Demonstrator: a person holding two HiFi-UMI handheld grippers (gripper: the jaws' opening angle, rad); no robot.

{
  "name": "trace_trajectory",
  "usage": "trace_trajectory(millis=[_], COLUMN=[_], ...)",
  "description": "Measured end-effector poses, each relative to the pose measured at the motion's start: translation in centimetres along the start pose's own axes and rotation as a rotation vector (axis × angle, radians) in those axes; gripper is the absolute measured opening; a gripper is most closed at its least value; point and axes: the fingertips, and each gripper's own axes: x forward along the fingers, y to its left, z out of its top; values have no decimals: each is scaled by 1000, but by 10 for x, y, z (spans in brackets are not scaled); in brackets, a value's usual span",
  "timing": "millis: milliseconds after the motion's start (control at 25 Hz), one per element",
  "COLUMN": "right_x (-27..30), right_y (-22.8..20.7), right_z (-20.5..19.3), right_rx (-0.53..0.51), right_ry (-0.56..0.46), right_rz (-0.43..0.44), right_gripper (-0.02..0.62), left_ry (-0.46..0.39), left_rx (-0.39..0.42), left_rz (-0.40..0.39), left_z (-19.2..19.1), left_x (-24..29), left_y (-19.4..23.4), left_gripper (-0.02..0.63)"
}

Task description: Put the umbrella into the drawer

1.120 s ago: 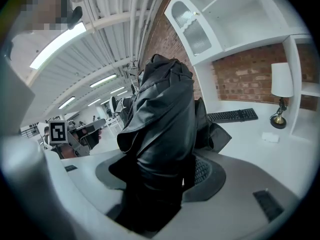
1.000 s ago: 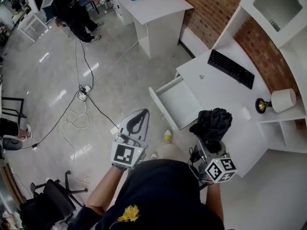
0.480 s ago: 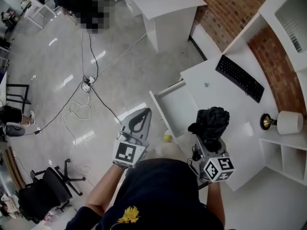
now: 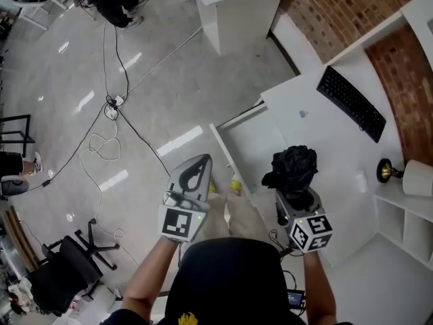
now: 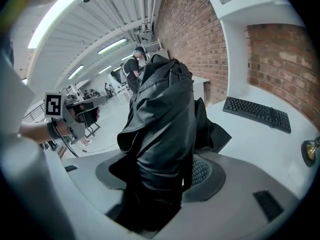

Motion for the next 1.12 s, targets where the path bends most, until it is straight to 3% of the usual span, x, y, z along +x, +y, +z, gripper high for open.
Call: trace_trajectory(millis=[200,360,760,1120], right_x=[40,76,166,229], right_y=[-3,-1,-26,-51], right_z=[-11,-23,-81,-118], right_rx=[9,-4,36,87], right_ry=[32,54,143,188], right_rz=[-5,-14,-29,-43], right_gripper=[256,256,256,256], left_ry=[85,38,96,110], left_rx=[-29,-81,-67,-122], left_rz=[-19,-31,-35,-22], left_z=[-50,-71,-148,-196], left_x=[11,25,70,92], left_y=[13,24,35,38], left_gripper=[17,17,17,17])
